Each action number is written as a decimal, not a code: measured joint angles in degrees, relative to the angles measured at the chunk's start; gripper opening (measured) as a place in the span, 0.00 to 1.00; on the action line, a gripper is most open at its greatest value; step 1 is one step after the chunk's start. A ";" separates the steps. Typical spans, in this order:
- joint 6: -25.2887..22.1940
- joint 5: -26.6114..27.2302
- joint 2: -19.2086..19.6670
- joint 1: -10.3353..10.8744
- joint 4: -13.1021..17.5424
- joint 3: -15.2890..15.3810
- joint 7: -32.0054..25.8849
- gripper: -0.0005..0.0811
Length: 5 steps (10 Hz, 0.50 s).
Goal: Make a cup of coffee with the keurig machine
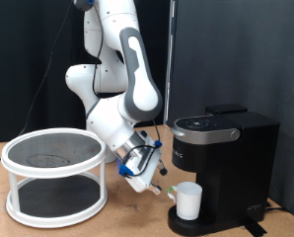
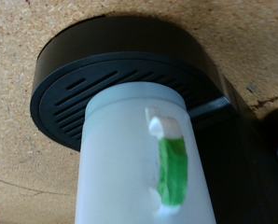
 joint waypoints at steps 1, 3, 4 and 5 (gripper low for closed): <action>-1.59 -1.56 -1.85 -0.76 -1.18 -0.64 1.12 0.90; -3.06 -2.93 -4.13 -1.40 -2.74 -1.08 2.39 0.91; -3.97 -2.92 -4.23 -1.54 -2.81 -1.15 1.17 0.91; -5.91 -2.68 -4.81 -1.92 -3.14 -1.41 -0.46 0.91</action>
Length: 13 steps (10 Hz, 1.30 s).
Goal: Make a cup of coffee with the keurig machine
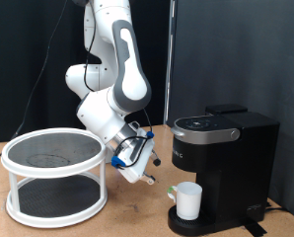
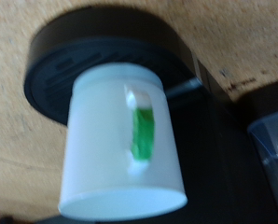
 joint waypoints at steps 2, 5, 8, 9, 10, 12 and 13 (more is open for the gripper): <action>-4.91 0.03 -3.73 -0.88 -1.80 -1.24 -0.57 0.91; -8.87 0.00 -10.55 -2.01 -4.62 -3.25 0.81 0.91; -13.04 0.46 -17.12 -2.80 -5.90 -5.91 3.35 0.91; -14.30 0.46 -19.21 -2.92 -6.04 -6.70 4.70 0.91; -15.52 0.43 -21.23 -2.95 -6.08 -7.45 6.22 0.91; -17.40 0.32 -25.28 -2.96 -5.99 -8.62 9.48 0.91; -18.11 0.19 -27.25 -2.96 -5.87 -9.00 10.91 0.91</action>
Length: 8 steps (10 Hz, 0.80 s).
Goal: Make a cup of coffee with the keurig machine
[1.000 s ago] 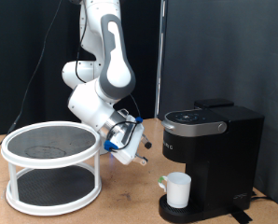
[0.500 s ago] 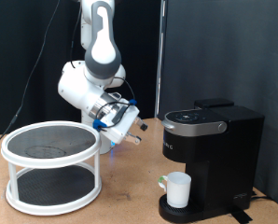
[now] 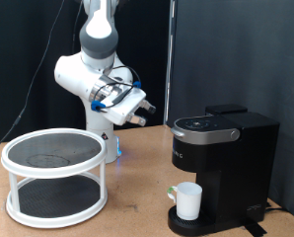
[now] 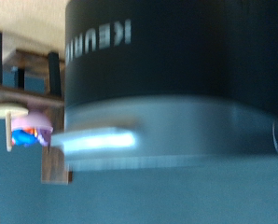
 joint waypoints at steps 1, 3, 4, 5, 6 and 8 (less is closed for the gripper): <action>-0.43 -0.24 -1.92 0.00 0.20 -0.23 1.61 0.91; -1.04 -1.64 -5.58 0.00 0.90 -0.54 5.42 0.91; -1.05 -2.52 -7.39 0.00 1.39 -0.55 7.40 0.91; -1.07 -3.50 -9.11 0.00 1.94 -0.55 9.71 0.91; -1.42 -4.08 -10.77 0.00 2.57 -0.65 12.08 0.91; -1.55 -4.50 -12.05 0.00 2.36 -0.71 13.45 0.91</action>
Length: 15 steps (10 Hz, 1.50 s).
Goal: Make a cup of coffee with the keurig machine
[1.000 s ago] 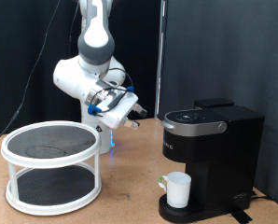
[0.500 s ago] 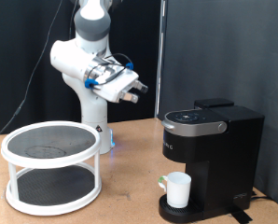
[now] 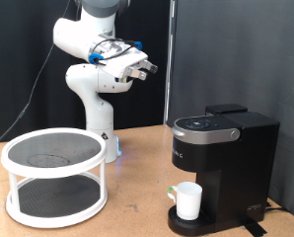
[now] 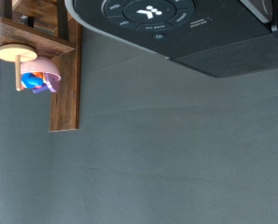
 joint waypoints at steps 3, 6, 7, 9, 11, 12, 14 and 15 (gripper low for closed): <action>0.26 -3.52 0.92 0.05 2.32 1.59 -0.95 0.91; 4.16 -16.15 3.82 -0.09 8.62 7.01 2.70 0.91; 4.69 -19.81 4.96 -0.14 10.67 8.50 3.21 0.91; 3.48 -26.90 8.10 -0.17 15.56 10.35 4.58 0.91; 3.26 -28.12 10.31 -0.23 17.36 10.74 5.19 0.91; 4.92 -28.11 10.13 -0.23 16.81 10.96 5.03 0.91; 8.45 -28.75 9.90 -0.23 16.34 12.05 3.23 0.91; 8.66 -30.01 9.91 -0.22 16.75 12.36 1.67 0.91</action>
